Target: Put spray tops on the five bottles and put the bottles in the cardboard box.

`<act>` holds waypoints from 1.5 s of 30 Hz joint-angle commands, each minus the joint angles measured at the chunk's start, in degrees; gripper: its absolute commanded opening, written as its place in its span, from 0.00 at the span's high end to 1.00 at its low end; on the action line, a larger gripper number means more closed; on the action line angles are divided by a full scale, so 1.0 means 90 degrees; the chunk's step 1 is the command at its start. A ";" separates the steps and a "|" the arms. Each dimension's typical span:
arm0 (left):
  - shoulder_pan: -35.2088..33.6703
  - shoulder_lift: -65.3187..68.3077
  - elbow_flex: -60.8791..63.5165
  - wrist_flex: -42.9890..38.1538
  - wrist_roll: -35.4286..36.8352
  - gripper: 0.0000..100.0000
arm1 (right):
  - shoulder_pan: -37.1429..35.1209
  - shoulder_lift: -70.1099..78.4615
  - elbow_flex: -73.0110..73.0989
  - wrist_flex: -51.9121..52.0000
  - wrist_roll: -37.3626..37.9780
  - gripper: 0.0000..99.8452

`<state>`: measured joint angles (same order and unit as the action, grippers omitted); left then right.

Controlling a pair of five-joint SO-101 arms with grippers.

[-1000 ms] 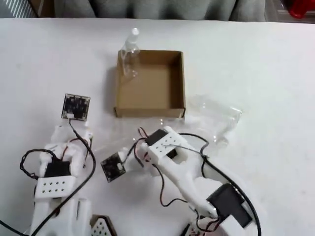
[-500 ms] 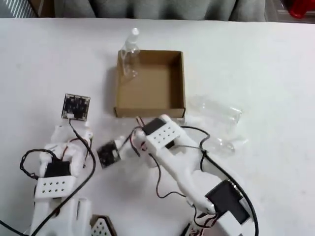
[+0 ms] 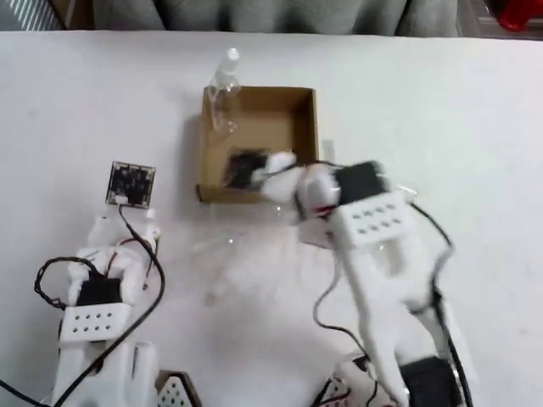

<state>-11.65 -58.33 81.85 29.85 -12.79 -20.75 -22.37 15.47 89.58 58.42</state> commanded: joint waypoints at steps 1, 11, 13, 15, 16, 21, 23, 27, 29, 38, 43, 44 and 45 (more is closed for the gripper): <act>-0.0083 -0.0181 -0.0195 -0.0020 -0.0088 0.98 | 0.1177 -0.0679 -0.0313 0.0610 -0.0371 0.98; -0.0054 -0.0181 -0.0195 0.0010 -0.0078 0.98 | 0.5612 -0.0845 0.0694 -0.0630 -0.0410 0.98; -0.0054 -0.0181 -0.0195 0.0010 -0.0078 0.98 | 0.6227 -0.0845 0.1172 -0.1304 -0.0410 0.98; -0.0054 -0.0181 -0.0195 0.0010 -0.0078 0.98 | 0.6725 -0.0845 0.1641 -0.2007 -0.0410 0.98; -0.0054 -0.0181 -0.0195 0.0010 -0.0078 0.98 | 0.6940 -0.0845 0.1895 -0.2339 -0.0410 0.98; -0.0054 -0.0181 -0.0195 0.0020 -0.0078 0.98 | 0.7536 -0.0845 0.2872 -0.3697 -0.0410 0.98; -0.0054 -0.0181 -0.0195 0.0020 -0.0078 0.98 | 0.7595 -0.0845 0.3145 -0.3980 -0.0410 0.95; -0.0054 -0.0181 -0.0195 0.0020 -0.0078 0.98 | 0.7595 -0.0845 0.3380 -0.4127 -0.0449 0.83; -0.0054 -0.0171 -0.0195 0.0020 -0.0078 0.98 | 0.7565 -0.0845 0.3380 -0.4127 -0.0459 0.79; -0.0054 -0.0171 -0.0195 0.0020 -0.0078 0.98 | 0.7683 -0.0913 0.3165 -0.4078 -0.0410 0.78; -0.0054 -0.0171 -0.0195 0.0020 -0.0078 0.98 | 0.8200 -0.0913 0.2774 -0.3404 0.0107 0.93; -0.0054 -0.0171 -0.0195 0.0020 -0.0078 0.98 | 0.8298 -0.0913 0.2725 -0.3140 0.0430 0.95; -0.0054 -0.0161 -0.0195 0.0020 -0.0078 0.98 | 0.8366 -0.0913 0.2706 -0.2896 0.0733 0.96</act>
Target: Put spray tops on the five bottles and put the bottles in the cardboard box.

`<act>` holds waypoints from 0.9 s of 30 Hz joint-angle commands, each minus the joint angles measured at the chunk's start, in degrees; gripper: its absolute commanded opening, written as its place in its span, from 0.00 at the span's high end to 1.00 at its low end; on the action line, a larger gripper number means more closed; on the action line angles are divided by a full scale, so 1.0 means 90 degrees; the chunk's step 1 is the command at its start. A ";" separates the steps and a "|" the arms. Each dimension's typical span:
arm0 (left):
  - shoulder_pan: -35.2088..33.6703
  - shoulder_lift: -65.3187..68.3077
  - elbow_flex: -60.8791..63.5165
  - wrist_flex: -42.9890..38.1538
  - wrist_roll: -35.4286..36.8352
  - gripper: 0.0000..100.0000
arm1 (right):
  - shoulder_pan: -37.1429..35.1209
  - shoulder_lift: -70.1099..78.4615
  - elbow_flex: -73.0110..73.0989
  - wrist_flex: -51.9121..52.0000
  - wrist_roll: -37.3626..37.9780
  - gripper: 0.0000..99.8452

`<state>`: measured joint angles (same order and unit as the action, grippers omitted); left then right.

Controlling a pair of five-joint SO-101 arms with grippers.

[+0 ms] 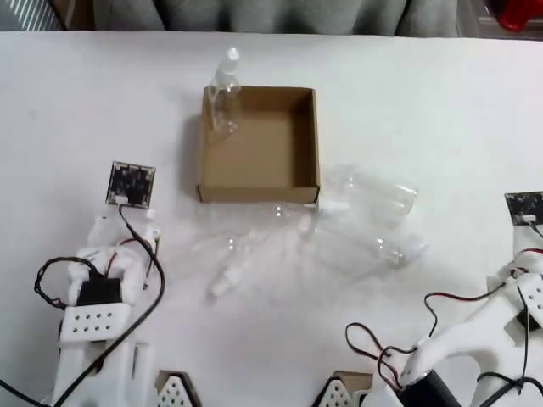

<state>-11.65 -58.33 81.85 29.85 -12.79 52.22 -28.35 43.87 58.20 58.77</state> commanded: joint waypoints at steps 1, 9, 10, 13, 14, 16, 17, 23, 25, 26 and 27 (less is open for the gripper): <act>-0.0054 -0.0161 -0.0195 0.0020 -0.0078 0.98 | 0.0337 -0.0249 -0.0459 0.0806 0.0957 0.96; -0.0034 -0.0151 -0.0195 0.0020 -0.0078 0.98 | 0.0747 -0.0249 -0.0068 0.1578 0.1338 0.97; -0.0034 -0.0151 -0.0195 0.0020 -0.0078 0.98 | 0.0679 -0.0249 0.0107 0.1558 0.1338 0.97; 0.0122 -0.0142 -0.0156 0.0020 -0.0078 0.98 | 0.0493 -0.0259 0.0508 0.1607 0.1289 0.97; 0.0142 -0.0181 -0.0107 0.0020 -0.0078 0.98 | 0.0454 -0.0259 0.0596 0.1607 0.1289 0.97; 0.0161 -0.0181 -0.0107 0.0010 -0.0078 0.98 | 0.0376 -0.0259 0.0742 0.1607 0.1162 0.97; 0.0161 -0.0181 -0.0107 0.0010 -0.0078 0.98 | 0.0317 -0.0259 0.0791 0.1607 0.0928 0.97; 0.0161 -0.0181 -0.0098 0.0010 -0.0078 0.98 | -0.0640 -0.0259 0.0635 0.2056 -0.1319 0.97; 0.0161 -0.0181 -0.0098 0.0010 -0.0078 0.98 | -0.1177 -0.0259 0.0596 0.2369 -0.1895 0.97; 0.0151 -0.0181 -0.0098 0.0010 -0.0078 0.98 | -0.1441 -0.0259 0.0596 0.2437 -0.2149 0.97; 0.0151 -0.0181 -0.0098 0.0010 -0.0078 0.98 | -0.1685 -0.0259 0.0635 0.2427 -0.2422 0.97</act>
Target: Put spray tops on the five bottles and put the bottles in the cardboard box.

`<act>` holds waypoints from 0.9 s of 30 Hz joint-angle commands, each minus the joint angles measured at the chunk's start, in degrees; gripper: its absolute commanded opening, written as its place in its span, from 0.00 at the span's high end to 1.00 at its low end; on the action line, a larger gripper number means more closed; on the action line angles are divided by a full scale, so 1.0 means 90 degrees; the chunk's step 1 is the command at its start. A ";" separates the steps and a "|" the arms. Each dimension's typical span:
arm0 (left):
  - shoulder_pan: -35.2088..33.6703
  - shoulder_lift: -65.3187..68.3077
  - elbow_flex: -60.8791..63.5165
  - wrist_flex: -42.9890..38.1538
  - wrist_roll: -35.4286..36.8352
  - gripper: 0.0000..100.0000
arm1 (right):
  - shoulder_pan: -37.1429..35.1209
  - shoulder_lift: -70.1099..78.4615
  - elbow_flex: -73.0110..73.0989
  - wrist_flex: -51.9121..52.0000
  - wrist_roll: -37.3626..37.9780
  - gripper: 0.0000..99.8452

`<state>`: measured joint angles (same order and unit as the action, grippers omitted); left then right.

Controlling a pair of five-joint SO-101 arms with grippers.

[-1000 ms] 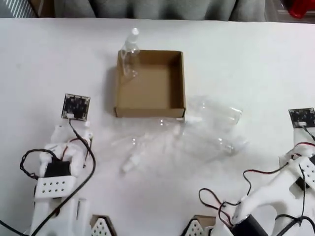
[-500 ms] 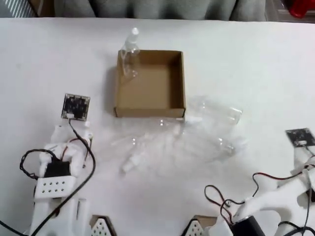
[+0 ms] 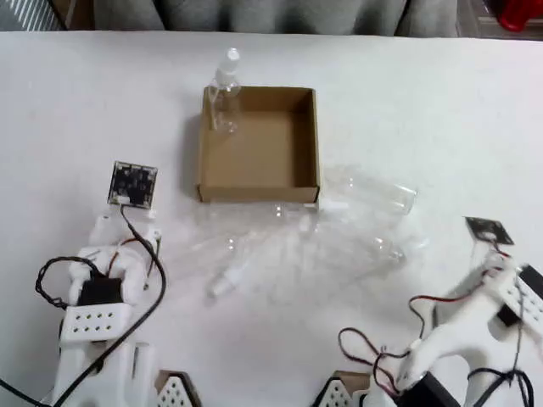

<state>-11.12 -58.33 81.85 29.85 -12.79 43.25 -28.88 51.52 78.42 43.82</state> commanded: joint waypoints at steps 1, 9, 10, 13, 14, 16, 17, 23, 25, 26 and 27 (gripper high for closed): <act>0.0093 -0.0181 -0.0098 0.0010 -0.0078 0.98 | -0.0933 -0.0200 -0.0195 0.0161 -0.1035 0.97; 0.0103 -0.0181 -0.0107 0.0010 -0.0078 0.98 | -0.1402 -0.0200 0.0391 -0.0991 -0.1534 0.98; 0.0103 -0.0181 -0.0107 0.0010 -0.0078 0.98 | -0.1421 -0.0200 0.0537 -0.1167 -0.1534 0.98; 0.0112 -0.0181 -0.0107 0.0010 -0.0078 0.98 | -0.1421 -0.0200 0.0713 -0.1382 -0.1534 0.98; 0.0112 -0.0181 -0.0107 0.0010 -0.0078 0.98 | -0.1411 -0.0200 0.0713 -0.1392 -0.1534 0.98; 0.0112 -0.0181 -0.0107 0.0010 -0.0078 0.98 | -0.1460 -0.0200 0.0723 -0.1411 -0.1543 0.98; 0.0112 -0.0181 -0.0107 0.0010 -0.0078 0.98 | -0.1470 -0.0200 0.0723 -0.1451 -0.1543 0.98; 0.0112 -0.0181 -0.0176 0.0098 -0.0078 0.98 | -0.1763 -0.0181 0.1055 -0.2593 -0.1973 0.98; 0.0112 -0.0181 -0.0274 0.0244 -0.0078 0.98 | -0.1910 -0.0190 0.1221 -0.2711 -0.1846 0.98; 0.0093 -0.0181 -0.0352 0.0352 -0.0078 0.98 | -0.1910 -0.0190 0.1221 -0.2720 -0.1817 0.98; 0.0093 -0.0181 -0.0430 0.0469 -0.0078 0.98 | -0.1910 -0.0190 0.1241 -0.2740 -0.1807 0.98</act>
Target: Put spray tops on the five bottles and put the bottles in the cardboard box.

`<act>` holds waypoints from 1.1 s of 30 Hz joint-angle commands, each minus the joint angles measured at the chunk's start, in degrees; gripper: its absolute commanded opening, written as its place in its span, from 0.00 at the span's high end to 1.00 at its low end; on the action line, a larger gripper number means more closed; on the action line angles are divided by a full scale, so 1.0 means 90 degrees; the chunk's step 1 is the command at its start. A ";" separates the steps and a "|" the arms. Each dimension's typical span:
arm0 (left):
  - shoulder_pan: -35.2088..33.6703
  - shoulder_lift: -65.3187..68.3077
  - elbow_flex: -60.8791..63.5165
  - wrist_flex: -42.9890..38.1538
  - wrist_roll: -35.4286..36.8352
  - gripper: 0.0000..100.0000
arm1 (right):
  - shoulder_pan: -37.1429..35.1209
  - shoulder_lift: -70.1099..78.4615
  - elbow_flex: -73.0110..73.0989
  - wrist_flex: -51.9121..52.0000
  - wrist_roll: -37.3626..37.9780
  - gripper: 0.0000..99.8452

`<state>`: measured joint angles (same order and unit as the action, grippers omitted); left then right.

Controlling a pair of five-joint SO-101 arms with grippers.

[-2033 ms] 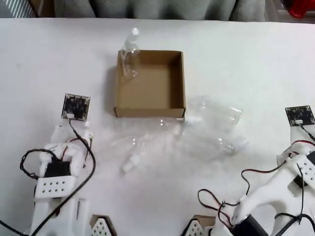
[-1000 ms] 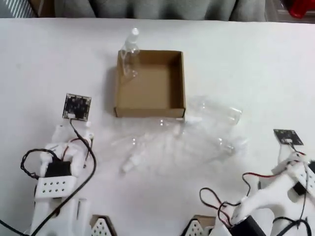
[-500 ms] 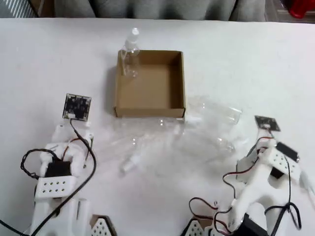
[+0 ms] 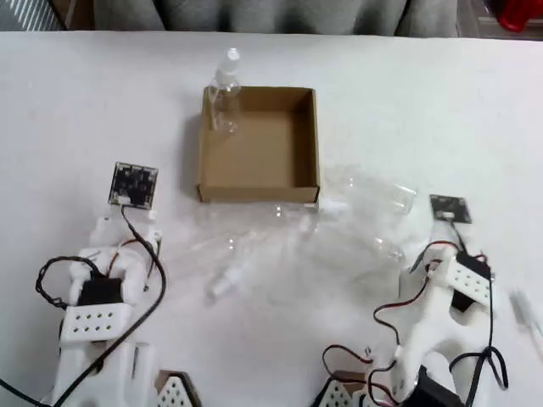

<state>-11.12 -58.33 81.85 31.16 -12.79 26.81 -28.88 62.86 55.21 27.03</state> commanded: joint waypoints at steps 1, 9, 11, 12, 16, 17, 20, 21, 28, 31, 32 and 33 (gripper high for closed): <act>0.0093 -0.0181 -0.0518 0.0430 -0.0078 0.98 | -0.0083 -0.0171 -0.0020 -0.0161 0.0059 0.98; 0.0122 -0.0181 -0.1963 0.2393 -0.0088 0.98 | -0.0103 -0.0132 -0.0010 -0.0269 0.0059 0.98; 0.0298 -0.0181 -0.2354 0.2911 -0.0244 0.96 | -0.0103 -0.0132 0.0000 -0.0269 0.0068 0.98; 0.0425 -0.0181 -0.2520 0.3155 -0.0498 0.94 | -0.0103 -0.0132 0.0000 -0.0259 0.0068 0.98; 0.1138 -0.0181 -0.3096 0.4142 -0.1172 0.85 | -0.0112 -0.0132 0.0000 -0.0259 0.0068 0.98; 0.1304 -0.0181 -0.3165 0.4269 -0.1231 0.83 | -0.0112 -0.0132 0.0000 -0.0259 0.0068 0.98; 0.1841 -0.0142 -0.3223 0.4357 -0.1631 0.83 | -0.0122 -0.0132 0.0000 -0.0259 0.0068 0.98; 0.2017 -0.0132 -0.3214 0.4376 -0.1875 0.83 | -0.0122 -0.0132 0.0000 -0.0259 0.0068 0.98; 0.2681 -0.0122 -0.3233 0.4347 -0.2413 0.83 | -0.0122 -0.0122 0.0000 -0.0259 0.0068 0.98; 0.2926 -0.0122 -0.3243 0.4386 -0.2422 0.83 | -0.0132 -0.0122 0.0000 -0.0259 0.0068 0.98; 0.2955 -0.0112 -0.3243 0.4386 -0.2422 0.83 | -0.0132 -0.0122 0.0000 -0.0259 0.0068 0.98; 0.2965 -0.0112 -0.3243 0.4386 -0.2452 0.83 | -0.0132 -0.0122 0.0000 -0.0259 0.0068 0.98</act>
<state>13.67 -58.33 56.44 70.20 -34.07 26.29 -28.88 63.03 53.45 27.21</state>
